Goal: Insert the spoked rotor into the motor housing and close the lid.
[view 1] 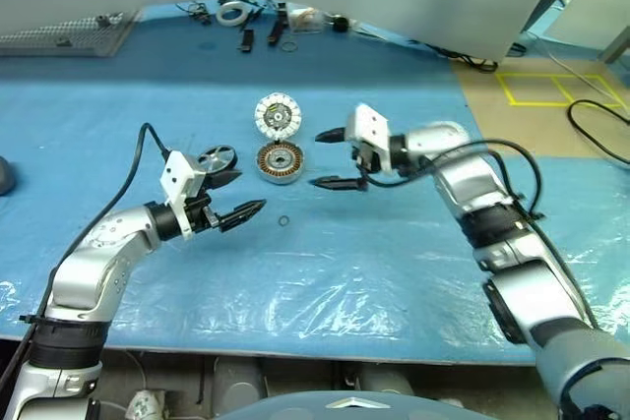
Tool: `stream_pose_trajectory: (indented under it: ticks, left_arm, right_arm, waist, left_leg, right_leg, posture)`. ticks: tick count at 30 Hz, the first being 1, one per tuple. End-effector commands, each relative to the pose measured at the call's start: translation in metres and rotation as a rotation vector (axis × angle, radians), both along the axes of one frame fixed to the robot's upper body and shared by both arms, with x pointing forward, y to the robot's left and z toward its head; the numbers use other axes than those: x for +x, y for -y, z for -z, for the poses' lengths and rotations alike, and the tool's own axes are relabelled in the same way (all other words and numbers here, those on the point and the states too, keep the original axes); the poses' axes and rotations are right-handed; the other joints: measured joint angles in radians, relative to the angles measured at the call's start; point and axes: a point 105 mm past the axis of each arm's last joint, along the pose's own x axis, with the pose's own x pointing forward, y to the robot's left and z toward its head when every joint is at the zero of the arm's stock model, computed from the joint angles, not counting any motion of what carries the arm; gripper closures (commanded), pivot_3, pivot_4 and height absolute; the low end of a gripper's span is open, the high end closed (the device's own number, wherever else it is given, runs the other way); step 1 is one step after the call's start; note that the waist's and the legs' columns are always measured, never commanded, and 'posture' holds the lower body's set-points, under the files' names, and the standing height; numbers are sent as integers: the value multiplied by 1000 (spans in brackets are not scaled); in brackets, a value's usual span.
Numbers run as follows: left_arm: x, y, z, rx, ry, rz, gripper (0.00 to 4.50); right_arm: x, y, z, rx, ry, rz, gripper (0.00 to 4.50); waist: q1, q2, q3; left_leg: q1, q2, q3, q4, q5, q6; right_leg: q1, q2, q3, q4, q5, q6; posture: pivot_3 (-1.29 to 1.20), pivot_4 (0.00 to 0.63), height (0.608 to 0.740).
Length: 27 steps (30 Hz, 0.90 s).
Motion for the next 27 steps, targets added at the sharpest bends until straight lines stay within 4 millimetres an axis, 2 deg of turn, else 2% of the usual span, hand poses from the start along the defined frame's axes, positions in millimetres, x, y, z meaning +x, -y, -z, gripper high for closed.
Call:
stream_pose_trajectory:
  ticks: [1, 3, 8, 16, 23, 27]
  left_arm:
    - [-3, -12, -17, 17, 74, -48, 0]
    - [-6, -14, -18, 17, 78, -60, 0]
    - [-12, -11, -14, 17, 77, -77, 0]
    - [-22, -5, -6, 1, 64, -97, 0]
    - [-24, 0, -5, -8, 61, -99, 0]
    - [-22, 1, -5, -7, 65, -105, 0]
  right_arm:
    - [7, -17, -11, -5, 8, -64, 20]
    - [9, -27, -9, -38, 5, -107, 20]
    - [8, -41, 9, -162, -9, -198, 20]
    - [10, -46, 46, -298, -20, -219, 20]
    - [18, -55, 52, -305, 6, -146, 20]
    - [20, -62, 46, -278, 14, -131, 20]
  waist:
    - [4, 0, 0]
    - [6, 0, 0]
    - [11, 0, 0]
    - [7, 0, 0]
    - [7, 0, 0]
    - [7, 1, 0]
  left_leg:
    - [0, 0, 0, 0, 0, 1]
    - [-1, 0, 0, 0, 2, 3]
    - [-4, 0, 0, 0, 2, 4]
    - [-5, 3, 0, 2, 2, 4]
    - [-5, 3, 0, 2, 2, 4]
    - [-5, 3, 0, 2, 2, 4]
  right_leg:
    - [0, 0, 0, 0, 0, 0]
    - [0, 0, -1, 0, 0, -1]
    - [-1, -1, -3, -1, -1, -1]
    - [-3, -1, -2, 2, -3, -6]
    - [-4, -1, -2, 3, -4, -7]
    - [-4, -1, -2, 3, -4, -7]
  posture:
    - [0, 150, 740]
    - [0, 150, 740]
    - [0, 150, 740]
    - [0, 150, 740]
    - [0, 150, 740]
    - [0, 150, 740]
